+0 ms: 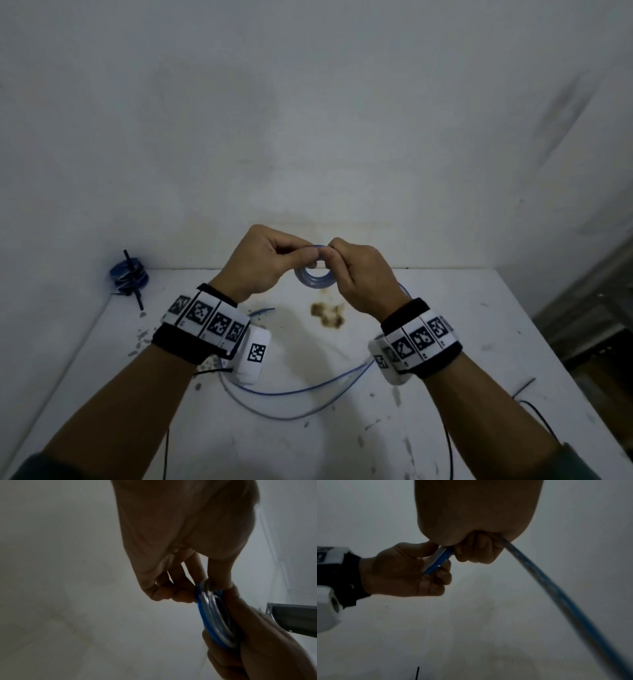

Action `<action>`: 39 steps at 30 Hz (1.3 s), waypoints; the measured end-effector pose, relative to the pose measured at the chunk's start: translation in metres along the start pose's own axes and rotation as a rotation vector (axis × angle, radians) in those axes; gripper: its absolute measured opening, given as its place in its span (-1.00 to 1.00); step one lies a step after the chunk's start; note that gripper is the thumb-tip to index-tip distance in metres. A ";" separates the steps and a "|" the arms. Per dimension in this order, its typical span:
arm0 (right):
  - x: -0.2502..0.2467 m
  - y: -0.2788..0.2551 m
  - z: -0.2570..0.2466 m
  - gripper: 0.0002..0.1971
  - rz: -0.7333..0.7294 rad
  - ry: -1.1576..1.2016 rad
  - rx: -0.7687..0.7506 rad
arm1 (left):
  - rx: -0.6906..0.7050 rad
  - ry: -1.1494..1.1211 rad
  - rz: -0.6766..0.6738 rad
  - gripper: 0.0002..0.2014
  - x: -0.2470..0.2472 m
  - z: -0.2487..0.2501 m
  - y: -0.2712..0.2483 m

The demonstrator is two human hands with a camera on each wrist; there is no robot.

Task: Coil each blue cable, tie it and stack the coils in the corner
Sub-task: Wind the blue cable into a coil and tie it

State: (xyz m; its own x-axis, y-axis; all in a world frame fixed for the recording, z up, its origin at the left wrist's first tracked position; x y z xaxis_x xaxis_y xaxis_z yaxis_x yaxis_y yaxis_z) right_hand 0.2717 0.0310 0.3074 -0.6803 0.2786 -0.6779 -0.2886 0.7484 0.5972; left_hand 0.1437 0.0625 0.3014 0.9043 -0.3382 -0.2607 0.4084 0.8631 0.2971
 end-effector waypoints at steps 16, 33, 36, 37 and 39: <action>-0.013 0.002 0.005 -0.57 0.070 0.114 0.063 | -0.048 -0.043 0.091 -0.87 -0.004 -0.004 0.000; -0.019 0.012 0.005 -0.66 0.089 0.215 0.040 | -0.028 -0.142 0.099 -0.86 0.003 0.005 0.008; -0.026 -0.003 0.010 -0.58 0.324 0.378 0.117 | -0.029 -0.286 0.242 -0.91 0.005 0.004 0.005; -0.024 -0.010 0.012 -0.58 0.374 0.392 0.148 | -0.051 -0.313 0.273 -0.92 0.008 0.000 0.003; -0.018 -0.019 0.018 -0.61 0.407 0.386 0.199 | -0.095 -0.314 0.267 -0.92 0.017 -0.008 0.001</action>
State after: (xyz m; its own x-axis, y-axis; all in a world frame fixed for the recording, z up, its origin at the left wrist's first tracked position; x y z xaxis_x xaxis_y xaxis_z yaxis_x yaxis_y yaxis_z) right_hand 0.3016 0.0224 0.3010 -0.9161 0.3560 -0.1842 0.1533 0.7357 0.6597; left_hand 0.1581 0.0609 0.2896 0.9768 -0.1834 0.1104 0.1550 0.9616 0.2263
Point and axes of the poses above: each hand's wrist, its own y-axis towards the middle knuckle, its own x-axis out of the palm, z = x × y, the point moved 10 cm from there along y, towards the middle knuckle, and after that the axes turned 2 degrees about -z, right-handed, at the moved point
